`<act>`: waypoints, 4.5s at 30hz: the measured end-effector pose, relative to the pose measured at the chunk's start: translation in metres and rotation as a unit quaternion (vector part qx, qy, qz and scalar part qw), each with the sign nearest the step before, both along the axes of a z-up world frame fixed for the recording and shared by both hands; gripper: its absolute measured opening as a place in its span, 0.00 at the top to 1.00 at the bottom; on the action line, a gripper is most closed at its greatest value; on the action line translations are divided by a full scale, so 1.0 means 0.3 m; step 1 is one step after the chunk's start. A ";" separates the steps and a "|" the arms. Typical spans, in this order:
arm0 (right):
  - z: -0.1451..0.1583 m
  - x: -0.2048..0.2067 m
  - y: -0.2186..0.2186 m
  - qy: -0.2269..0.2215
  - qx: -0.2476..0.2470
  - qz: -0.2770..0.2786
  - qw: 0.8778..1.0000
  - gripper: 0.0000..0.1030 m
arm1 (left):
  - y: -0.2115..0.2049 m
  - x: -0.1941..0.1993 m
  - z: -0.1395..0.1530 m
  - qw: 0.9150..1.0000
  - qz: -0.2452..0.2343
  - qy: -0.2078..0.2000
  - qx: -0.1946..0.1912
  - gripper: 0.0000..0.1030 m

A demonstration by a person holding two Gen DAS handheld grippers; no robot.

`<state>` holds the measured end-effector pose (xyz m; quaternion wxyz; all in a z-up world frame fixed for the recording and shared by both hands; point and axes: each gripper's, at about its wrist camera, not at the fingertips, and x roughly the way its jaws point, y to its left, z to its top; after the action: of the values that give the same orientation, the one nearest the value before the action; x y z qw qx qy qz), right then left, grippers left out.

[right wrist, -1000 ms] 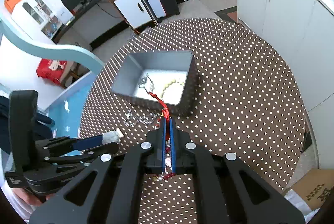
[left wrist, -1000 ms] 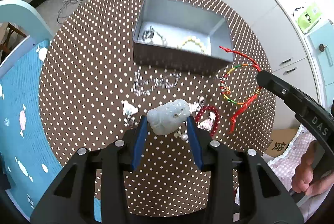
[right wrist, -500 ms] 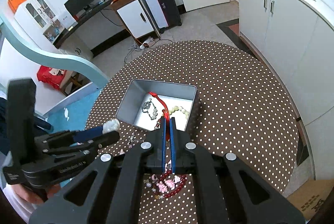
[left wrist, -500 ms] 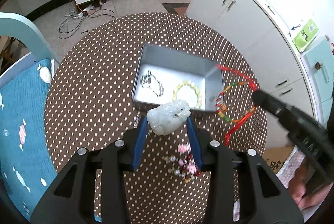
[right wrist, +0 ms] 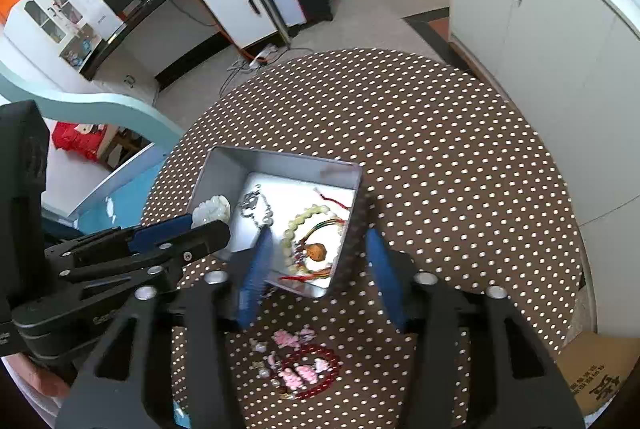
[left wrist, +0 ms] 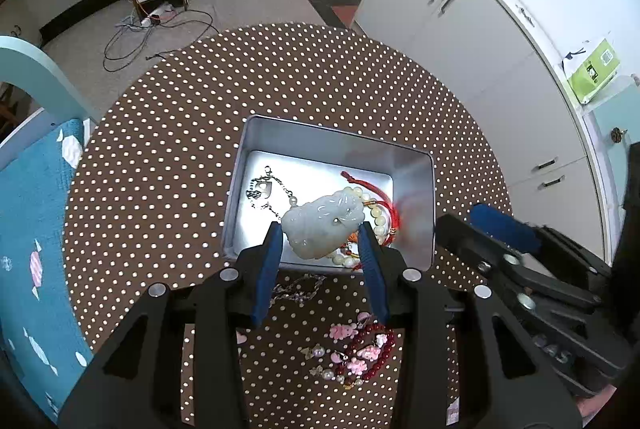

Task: Organize jewelry
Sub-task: 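Place the jade pendant and red cords into the grey box with both tools, then move both tools back toward the remaining charms and red bracelet, then grasp a small pearl charm with the left tool while the right grasps the red bead bracelet, then carry the charm and red bracelet over the grey box and release both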

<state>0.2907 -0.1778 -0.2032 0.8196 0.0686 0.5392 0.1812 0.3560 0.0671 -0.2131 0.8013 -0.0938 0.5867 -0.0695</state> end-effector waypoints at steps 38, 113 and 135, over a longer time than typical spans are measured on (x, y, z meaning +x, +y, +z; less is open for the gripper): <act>-0.054 0.020 -0.163 0.040 -0.001 -0.079 0.996 0.36 | -0.191 0.142 -0.222 0.996 -0.048 0.066 0.036 0.61; 0.005 -0.399 -0.158 -0.038 0.048 -0.049 0.997 0.93 | -0.294 -0.365 -0.341 0.994 -0.062 0.085 0.036 0.63; -0.019 -0.377 -0.123 -0.020 0.050 -0.040 0.998 0.93 | -0.182 -0.458 -0.204 0.996 -0.067 0.044 0.024 0.90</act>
<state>0.1777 -0.2148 -0.2090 0.8321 0.1273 0.5102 0.1764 0.2185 0.0125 -0.2742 0.7701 -0.0382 0.6280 -0.1048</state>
